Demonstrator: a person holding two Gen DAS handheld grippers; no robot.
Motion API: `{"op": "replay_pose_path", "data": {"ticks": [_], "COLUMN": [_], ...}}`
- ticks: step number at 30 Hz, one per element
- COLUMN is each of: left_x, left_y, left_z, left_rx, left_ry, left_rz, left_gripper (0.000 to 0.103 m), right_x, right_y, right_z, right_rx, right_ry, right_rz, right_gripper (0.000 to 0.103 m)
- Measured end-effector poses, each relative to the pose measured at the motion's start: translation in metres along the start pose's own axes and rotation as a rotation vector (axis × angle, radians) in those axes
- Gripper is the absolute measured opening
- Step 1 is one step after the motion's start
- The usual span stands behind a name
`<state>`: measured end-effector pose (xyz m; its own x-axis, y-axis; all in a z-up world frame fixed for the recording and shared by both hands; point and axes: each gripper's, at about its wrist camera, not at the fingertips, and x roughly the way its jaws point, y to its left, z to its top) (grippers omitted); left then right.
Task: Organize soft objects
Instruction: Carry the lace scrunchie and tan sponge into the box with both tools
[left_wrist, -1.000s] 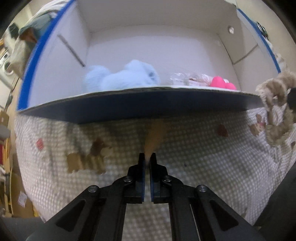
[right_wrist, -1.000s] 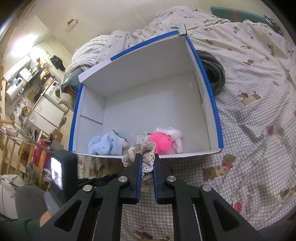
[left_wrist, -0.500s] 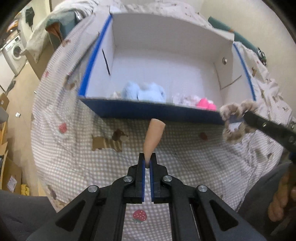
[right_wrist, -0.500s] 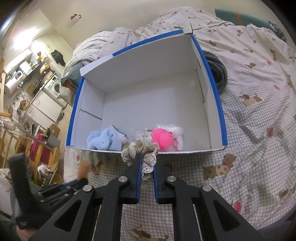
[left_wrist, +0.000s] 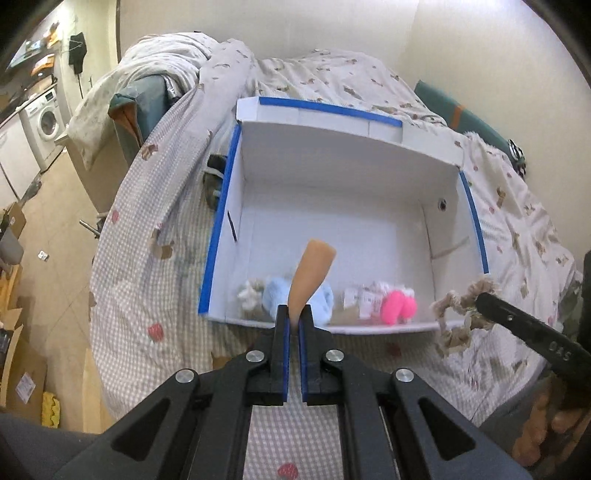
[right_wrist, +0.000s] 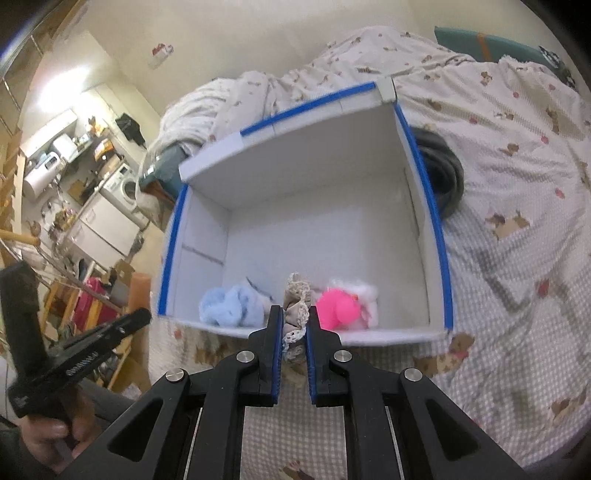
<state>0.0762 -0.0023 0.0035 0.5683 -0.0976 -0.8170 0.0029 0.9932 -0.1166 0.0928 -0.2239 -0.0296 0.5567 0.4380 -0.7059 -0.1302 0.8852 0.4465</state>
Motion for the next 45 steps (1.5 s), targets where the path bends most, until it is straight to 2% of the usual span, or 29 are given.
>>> {"op": "replay_pose_path", "data": {"ticks": [8, 12, 15, 19, 22, 26, 29, 31, 37, 42, 45], "left_x": [0.019, 0.034, 0.049, 0.071, 0.088, 0.104, 0.112, 0.118, 0.121, 0.120, 0.117], "left_y": [-0.010, -0.022, -0.031, -0.045, -0.052, -0.058, -0.062, -0.064, -0.071, -0.072, -0.071], "left_z": [0.036, 0.044, 0.047, 0.046, 0.044, 0.039, 0.036, 0.034, 0.031, 0.030, 0.032], "left_rx": [-0.011, 0.007, 0.023, 0.039, 0.033, 0.038, 0.042, 0.044, 0.078, 0.061, 0.057], "left_ry": [0.000, 0.014, 0.044, 0.080, 0.119, 0.158, 0.171, 0.181, 0.183, 0.198, 0.190], "left_rz": [-0.019, -0.014, -0.007, -0.004, -0.010, -0.018, -0.010, 0.002, 0.010, 0.001, 0.011], "left_gripper": [0.004, 0.004, 0.004, 0.004, 0.004, 0.004, 0.004, 0.004, 0.005, 0.006, 0.013], "right_x": [0.011, 0.024, 0.042, 0.060, 0.065, 0.077, 0.087, 0.092, 0.091, 0.091, 0.090], "right_y": [0.005, -0.001, -0.012, -0.009, -0.008, -0.018, -0.020, -0.024, -0.024, -0.020, -0.019], "right_z": [0.046, 0.052, 0.044, 0.039, 0.038, 0.036, 0.032, 0.030, 0.031, 0.032, 0.033], "right_rx": [-0.028, -0.024, 0.015, -0.009, -0.015, 0.049, 0.044, 0.068, 0.079, 0.060, 0.051], "right_ry": [-0.052, -0.078, -0.029, 0.032, 0.047, 0.105, 0.151, 0.171, 0.168, 0.161, 0.155], "right_rz": [0.013, 0.028, 0.015, -0.008, 0.009, 0.050, 0.005, 0.006, 0.008, -0.003, -0.010], "right_gripper": [0.013, 0.013, 0.013, 0.013, 0.013, 0.013, 0.013, 0.013, 0.013, 0.013, 0.014]}}
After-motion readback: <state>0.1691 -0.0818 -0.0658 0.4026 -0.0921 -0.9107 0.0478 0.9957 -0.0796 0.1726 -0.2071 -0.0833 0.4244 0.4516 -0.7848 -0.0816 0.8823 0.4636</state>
